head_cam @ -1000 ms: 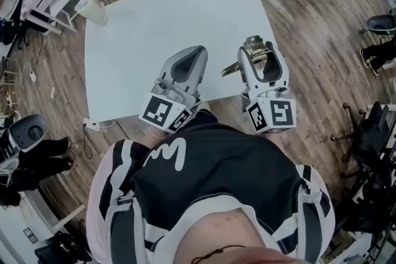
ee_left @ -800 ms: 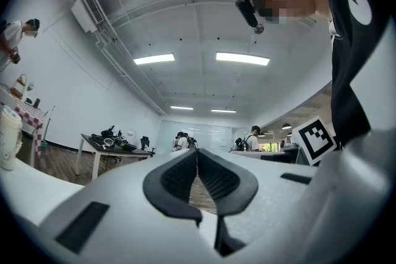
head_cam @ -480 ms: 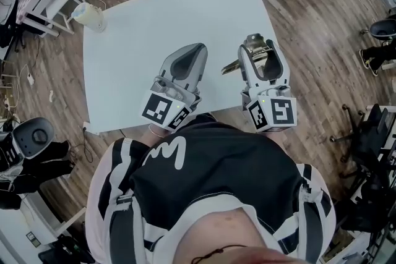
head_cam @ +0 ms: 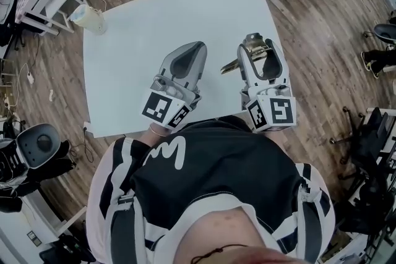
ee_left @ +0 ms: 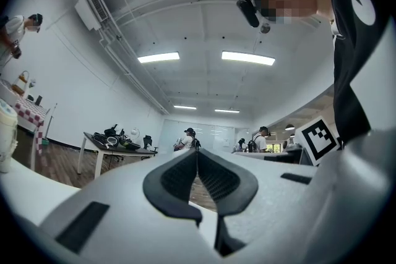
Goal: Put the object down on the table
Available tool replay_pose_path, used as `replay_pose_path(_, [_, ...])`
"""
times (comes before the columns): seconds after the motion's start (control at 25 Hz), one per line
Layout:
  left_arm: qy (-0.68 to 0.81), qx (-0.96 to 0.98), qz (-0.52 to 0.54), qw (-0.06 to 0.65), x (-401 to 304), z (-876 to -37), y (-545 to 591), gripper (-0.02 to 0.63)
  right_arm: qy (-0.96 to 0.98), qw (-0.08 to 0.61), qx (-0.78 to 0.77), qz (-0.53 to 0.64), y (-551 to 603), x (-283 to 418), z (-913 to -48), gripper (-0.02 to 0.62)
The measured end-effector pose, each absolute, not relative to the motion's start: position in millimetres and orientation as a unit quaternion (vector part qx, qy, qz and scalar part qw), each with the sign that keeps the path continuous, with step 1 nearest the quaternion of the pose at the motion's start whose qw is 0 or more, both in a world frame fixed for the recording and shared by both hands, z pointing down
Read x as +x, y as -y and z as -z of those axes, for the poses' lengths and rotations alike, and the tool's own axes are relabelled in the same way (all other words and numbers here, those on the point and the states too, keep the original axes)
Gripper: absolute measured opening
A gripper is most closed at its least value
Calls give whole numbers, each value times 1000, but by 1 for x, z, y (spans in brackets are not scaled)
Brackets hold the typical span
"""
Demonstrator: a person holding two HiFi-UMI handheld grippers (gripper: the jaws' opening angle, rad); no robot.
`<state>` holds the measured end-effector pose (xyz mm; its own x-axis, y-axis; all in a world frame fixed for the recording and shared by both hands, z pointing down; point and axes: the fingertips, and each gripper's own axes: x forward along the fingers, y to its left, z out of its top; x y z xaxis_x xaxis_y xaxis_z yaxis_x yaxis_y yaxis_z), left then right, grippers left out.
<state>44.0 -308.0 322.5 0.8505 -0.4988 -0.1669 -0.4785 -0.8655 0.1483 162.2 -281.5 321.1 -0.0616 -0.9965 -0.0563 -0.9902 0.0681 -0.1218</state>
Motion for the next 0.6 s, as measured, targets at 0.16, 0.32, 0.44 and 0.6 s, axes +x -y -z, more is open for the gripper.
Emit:
replay_pose_path(0.16, [262, 958, 103, 51, 49, -323, 311, 11, -733, 59, -677, 28, 286, 168, -323, 302])
replay_pose_path(0.32, [274, 955, 104, 50, 51, -321, 319, 11, -738, 56, -672, 21, 296, 171, -320, 302])
replay_pose_path(0.44, [280, 953, 104, 51, 50, -318, 325, 11, -740, 47, -671, 11, 305, 173, -318, 302])
replay_pose_path(0.6, [291, 950, 105, 48, 52, -315, 336, 11, -740, 43, -671, 1, 318, 182, -314, 302])
